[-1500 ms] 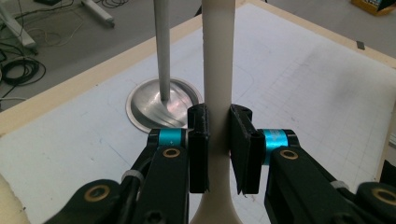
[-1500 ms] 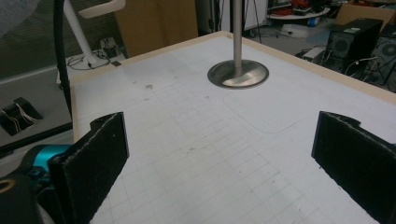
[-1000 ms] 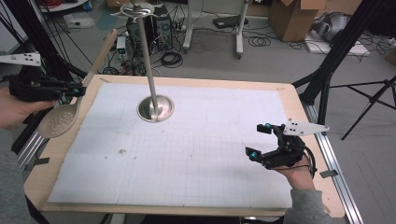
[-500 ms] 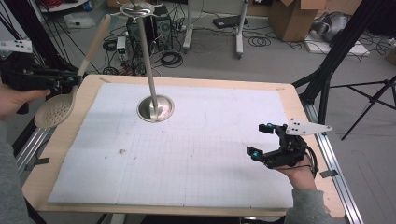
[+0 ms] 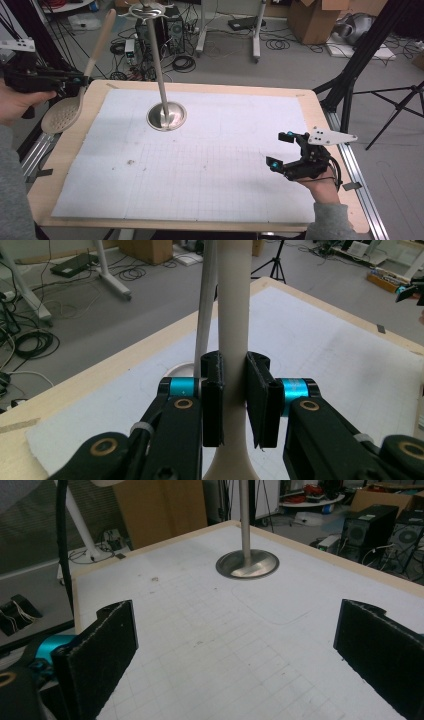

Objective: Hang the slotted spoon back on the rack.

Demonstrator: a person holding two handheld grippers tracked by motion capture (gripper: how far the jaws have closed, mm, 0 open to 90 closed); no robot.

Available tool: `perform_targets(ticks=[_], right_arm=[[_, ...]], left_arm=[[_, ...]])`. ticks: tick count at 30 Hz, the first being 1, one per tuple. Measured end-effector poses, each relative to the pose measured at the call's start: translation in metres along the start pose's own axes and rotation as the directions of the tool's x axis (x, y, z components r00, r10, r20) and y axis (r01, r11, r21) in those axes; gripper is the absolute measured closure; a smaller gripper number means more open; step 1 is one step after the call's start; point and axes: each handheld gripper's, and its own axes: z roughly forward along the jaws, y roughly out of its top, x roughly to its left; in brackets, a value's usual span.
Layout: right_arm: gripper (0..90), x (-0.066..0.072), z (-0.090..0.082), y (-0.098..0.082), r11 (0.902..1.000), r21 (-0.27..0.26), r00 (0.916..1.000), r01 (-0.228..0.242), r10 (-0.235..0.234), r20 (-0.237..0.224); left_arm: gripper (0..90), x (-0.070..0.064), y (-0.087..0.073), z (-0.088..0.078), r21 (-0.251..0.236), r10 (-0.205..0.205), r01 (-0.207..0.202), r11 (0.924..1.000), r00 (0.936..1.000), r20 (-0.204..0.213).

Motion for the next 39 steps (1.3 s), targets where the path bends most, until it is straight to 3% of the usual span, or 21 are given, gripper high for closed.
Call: perform_targets(ticks=[20,39], right_arm=[[2.5,0.0,-0.002,0.001,0.9999,0.003,0.9999,0.011,-0.011,0.01],[2.5,0.001,-0.003,0.003,0.9999,0.0,0.9998,0.016,-0.016,0.01]], left_arm=[[77.8,0.005,0.0,0.01,-0.007,-0.02,0.02,0.9998,0.9998,0.003],[77.8,0.003,0.001,0.028,0.015,-0.007,0.007,0.9999,0.9996,0.027]])
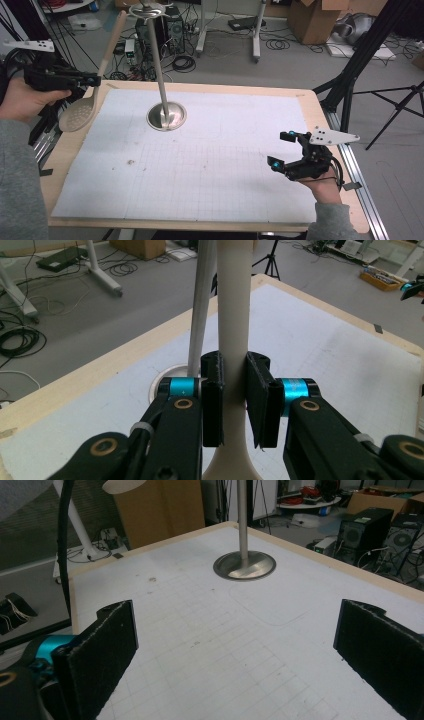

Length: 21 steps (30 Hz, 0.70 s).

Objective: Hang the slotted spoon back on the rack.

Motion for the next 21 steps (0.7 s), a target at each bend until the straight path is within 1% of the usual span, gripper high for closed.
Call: perform_targets(ticks=[2,6,12,14,16,21], right_arm=[[2.5,0.0,0.0,0.0,1.0,0.001,1.0,0.001,-0.001,0.0],[2.5,0.0,0.0,0.0,1.0,0.002,1.0,0.001,-0.001,-0.003],[2.6,0.0,0.0,0.0,1.0,-0.001,1.0,-0.001,0.001,-0.001],[2.5,0.0,0.0,0.0,1.0,0.002,1.0,-0.002,0.002,0.0],[2.5,0.0,0.001,0.0,1.0,0.005,1.0,-0.005,0.005,-0.002],[2.5,0.0,0.001,0.0,1.0,0.003,1.0,-0.004,0.004,-0.003]], left_arm=[[77.8,0.0,0.0,0.002,0.002,-0.006,0.006,1.0,1.0,0.0],[77.7,-0.001,0.0,0.007,0.012,-0.003,0.003,0.9999,1.0,0.001],[77.7,-0.002,0.0,0.013,0.016,-0.005,0.005,0.9999,1.0,-0.008],[77.7,-0.002,0.001,0.016,0.014,-0.017,0.017,0.9997,0.9998,-0.008],[77.7,-0.002,0.0,0.018,0.021,-0.012,0.012,0.9997,0.9999,-0.011],[77.7,-0.003,0.001,0.025,0.027,-0.016,0.016,0.9995,0.9998,-0.013]])
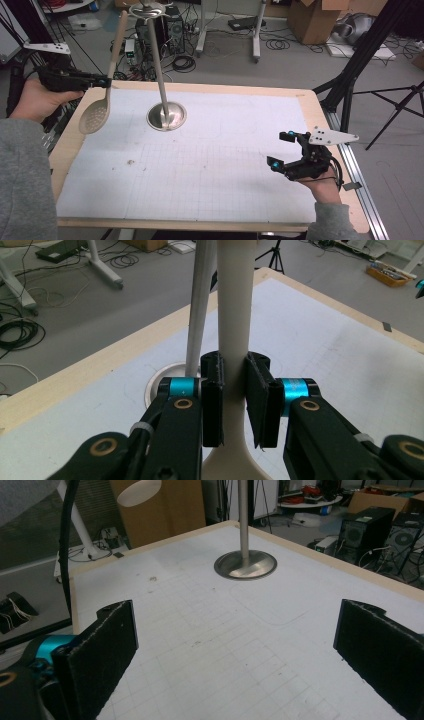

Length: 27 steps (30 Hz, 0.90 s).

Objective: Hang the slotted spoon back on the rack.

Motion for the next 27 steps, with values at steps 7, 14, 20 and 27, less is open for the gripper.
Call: perform_targets(ticks=[7,14,20,27], right_arm=[[2.6,0.001,-0.001,0.001,0.9999,-0.013,0.9999,-0.003,0.003,-0.01],[2.6,0.0,-0.002,0.001,0.9999,-0.015,1.0,-0.002,0.002,-0.004],[2.6,0.0,-0.002,0.001,0.9999,-0.011,1.0,-0.001,0.001,-0.003],[2.6,0.0,-0.002,0.001,0.9999,-0.012,1.0,-0.001,0.001,-0.002]], left_arm=[[77.7,-0.001,0.001,0.008,0.005,-0.001,0.001,1.0,1.0,-0.006],[77.7,-0.003,0.002,0.016,0.012,-0.003,0.003,0.9999,0.9998,-0.021],[77.6,-0.005,0.002,0.024,0.019,-0.007,0.007,0.9998,0.9994,-0.033],[77.6,-0.006,0.002,0.033,0.016,-0.013,0.014,0.9998,0.9993,-0.036]])
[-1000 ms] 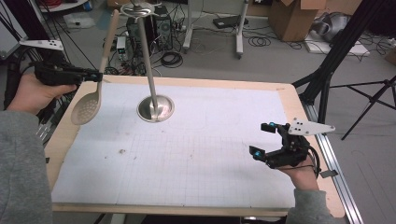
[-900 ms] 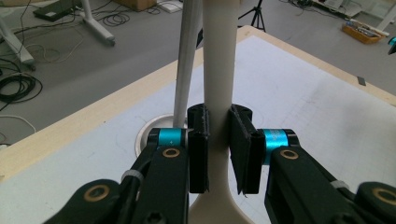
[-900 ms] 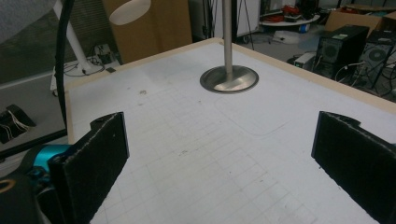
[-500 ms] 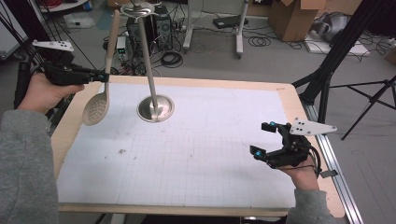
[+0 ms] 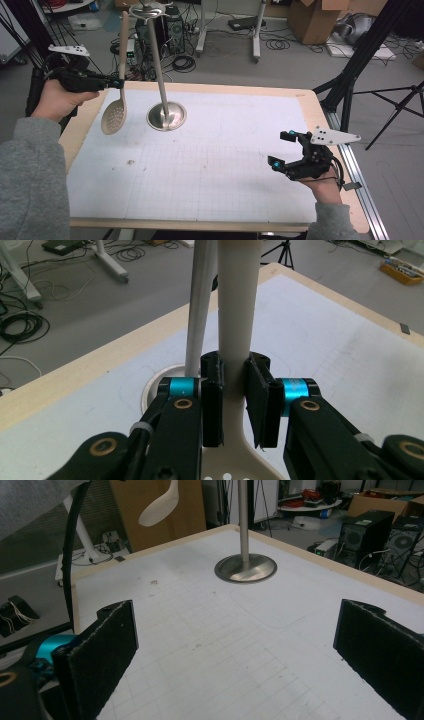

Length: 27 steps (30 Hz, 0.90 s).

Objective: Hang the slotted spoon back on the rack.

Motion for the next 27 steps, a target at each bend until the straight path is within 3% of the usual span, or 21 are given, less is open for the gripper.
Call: perform_targets(ticks=[27], right_arm=[[2.7,0.002,-0.006,0.003,0.9999,-0.015,1.0,0.006,-0.006,0.002]], left_arm=[[77.2,-0.007,0.002,0.023,0.016,-0.019,0.019,0.9997,0.9989,-0.044]])
